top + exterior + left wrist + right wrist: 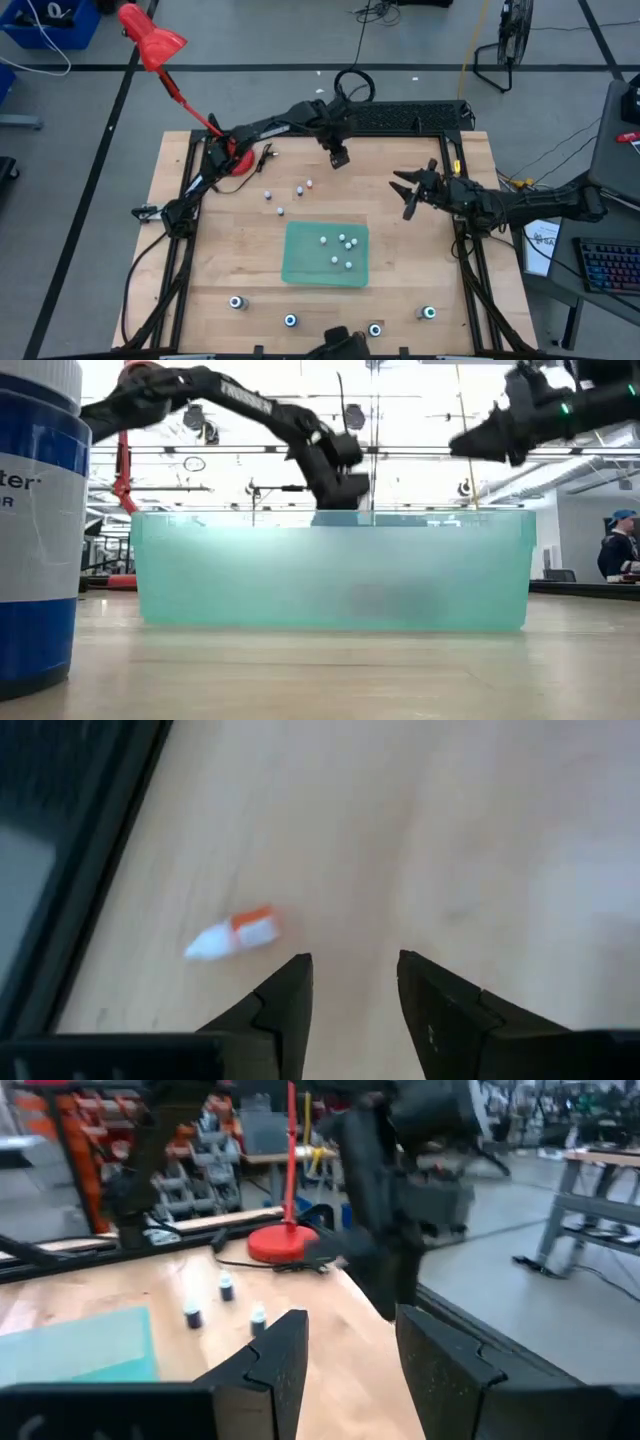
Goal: Pick & Place food coloring
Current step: Put the small orange food coloring bottle into the green bin
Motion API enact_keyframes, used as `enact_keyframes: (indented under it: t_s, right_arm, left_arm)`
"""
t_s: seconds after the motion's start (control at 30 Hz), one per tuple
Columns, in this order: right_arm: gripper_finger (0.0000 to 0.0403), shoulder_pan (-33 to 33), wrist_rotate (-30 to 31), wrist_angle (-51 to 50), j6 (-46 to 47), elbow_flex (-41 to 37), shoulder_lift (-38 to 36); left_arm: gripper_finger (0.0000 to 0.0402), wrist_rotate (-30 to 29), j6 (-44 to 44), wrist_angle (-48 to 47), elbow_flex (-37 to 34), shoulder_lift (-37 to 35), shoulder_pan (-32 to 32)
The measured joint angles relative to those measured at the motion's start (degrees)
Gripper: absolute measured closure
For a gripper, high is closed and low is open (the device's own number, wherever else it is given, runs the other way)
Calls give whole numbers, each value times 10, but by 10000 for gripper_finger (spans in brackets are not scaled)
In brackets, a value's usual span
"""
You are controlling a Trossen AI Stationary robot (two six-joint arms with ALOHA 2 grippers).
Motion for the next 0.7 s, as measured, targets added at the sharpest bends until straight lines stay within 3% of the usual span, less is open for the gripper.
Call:
enact_keyframes:
  t_s: [0.23, 0.4, 0.53, 0.7]
  right_arm:
    - [261, -76, -10, -257, -30, 257, 176]
    - [261, -183, -133, -434, -35, 448, 342]
    - [261, -257, -213, -539, -43, 587, 473]
    - [261, -309, -242, -627, -43, 712, 619]
  left_arm:
    - [252, 117, 39, -22, 0, -118, -17]
    - [252, 201, 67, -53, -28, -196, -24]
    - [252, 238, 89, -50, -99, -273, -29]
    - [252, 256, 99, 54, -266, -389, -34]
